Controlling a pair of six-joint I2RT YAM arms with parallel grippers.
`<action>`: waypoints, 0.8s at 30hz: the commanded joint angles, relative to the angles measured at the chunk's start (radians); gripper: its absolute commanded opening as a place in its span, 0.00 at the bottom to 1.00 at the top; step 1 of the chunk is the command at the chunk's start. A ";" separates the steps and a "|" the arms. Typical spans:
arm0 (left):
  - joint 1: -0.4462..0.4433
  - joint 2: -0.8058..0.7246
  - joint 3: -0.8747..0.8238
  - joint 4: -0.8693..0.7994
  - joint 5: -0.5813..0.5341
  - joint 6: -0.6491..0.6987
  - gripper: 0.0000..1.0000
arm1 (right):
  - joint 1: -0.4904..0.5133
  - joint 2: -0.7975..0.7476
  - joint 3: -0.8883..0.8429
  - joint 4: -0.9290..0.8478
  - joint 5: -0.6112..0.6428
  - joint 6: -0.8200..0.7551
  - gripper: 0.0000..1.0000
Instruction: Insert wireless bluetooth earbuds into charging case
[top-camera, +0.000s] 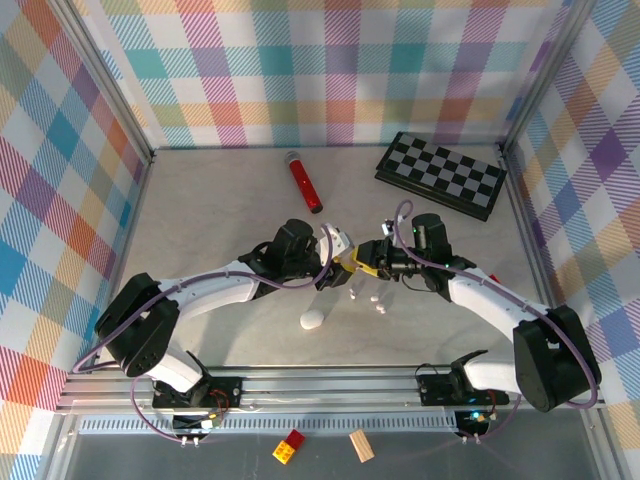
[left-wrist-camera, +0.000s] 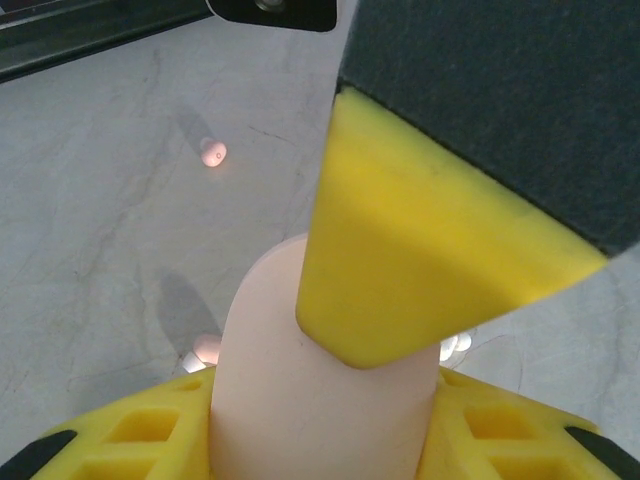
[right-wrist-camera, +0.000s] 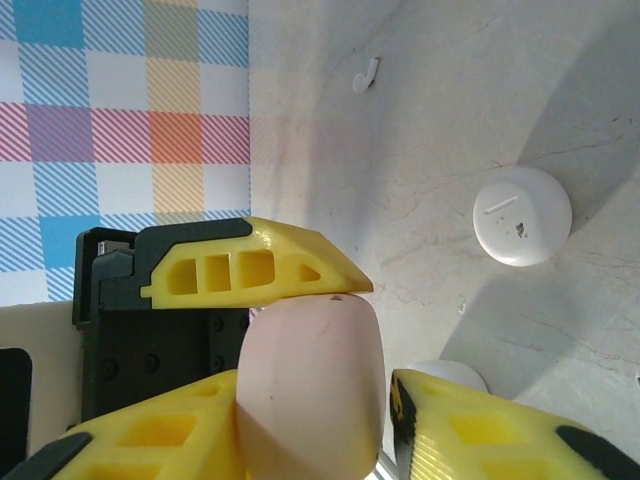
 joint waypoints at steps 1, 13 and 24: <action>-0.012 -0.030 -0.014 0.011 0.016 0.016 0.42 | 0.000 0.009 0.029 0.021 0.004 0.002 0.33; -0.011 -0.075 -0.102 0.240 -0.060 -0.116 0.85 | -0.011 -0.028 0.016 0.061 0.057 0.070 0.16; 0.000 -0.054 -0.285 0.925 -0.163 -0.465 0.96 | -0.091 0.003 0.019 0.320 -0.069 0.292 0.17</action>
